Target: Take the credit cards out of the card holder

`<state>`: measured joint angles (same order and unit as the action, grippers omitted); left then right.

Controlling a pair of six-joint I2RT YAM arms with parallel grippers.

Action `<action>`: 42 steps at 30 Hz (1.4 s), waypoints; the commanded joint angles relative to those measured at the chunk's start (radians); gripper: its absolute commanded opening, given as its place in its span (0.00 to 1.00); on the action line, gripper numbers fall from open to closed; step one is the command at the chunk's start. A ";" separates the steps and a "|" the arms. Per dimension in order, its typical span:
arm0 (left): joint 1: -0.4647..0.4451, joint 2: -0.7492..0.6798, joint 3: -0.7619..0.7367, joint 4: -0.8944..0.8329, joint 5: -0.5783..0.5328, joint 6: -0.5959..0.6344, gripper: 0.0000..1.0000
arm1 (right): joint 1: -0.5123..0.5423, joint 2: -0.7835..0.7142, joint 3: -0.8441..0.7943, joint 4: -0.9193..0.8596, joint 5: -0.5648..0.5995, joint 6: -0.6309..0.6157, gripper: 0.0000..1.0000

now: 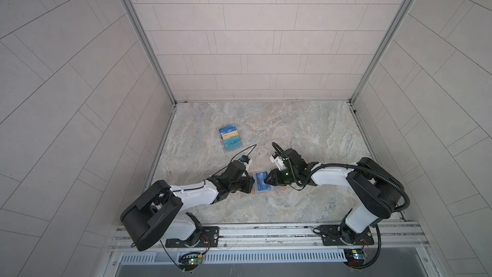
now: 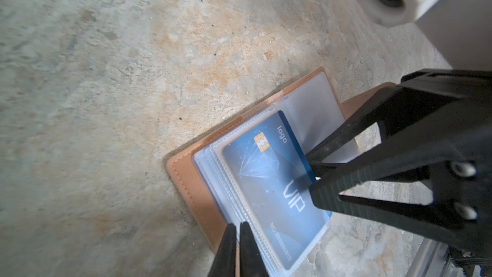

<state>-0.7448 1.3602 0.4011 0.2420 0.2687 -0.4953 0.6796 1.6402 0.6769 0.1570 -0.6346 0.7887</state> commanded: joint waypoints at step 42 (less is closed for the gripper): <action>-0.003 0.114 -0.008 0.044 -0.018 0.008 0.12 | -0.047 0.141 -0.016 0.367 -0.256 0.170 0.31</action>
<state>-0.7296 1.4380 0.4011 0.3458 0.2100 -0.4976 0.6006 1.7878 0.6716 0.4671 -0.8051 0.9432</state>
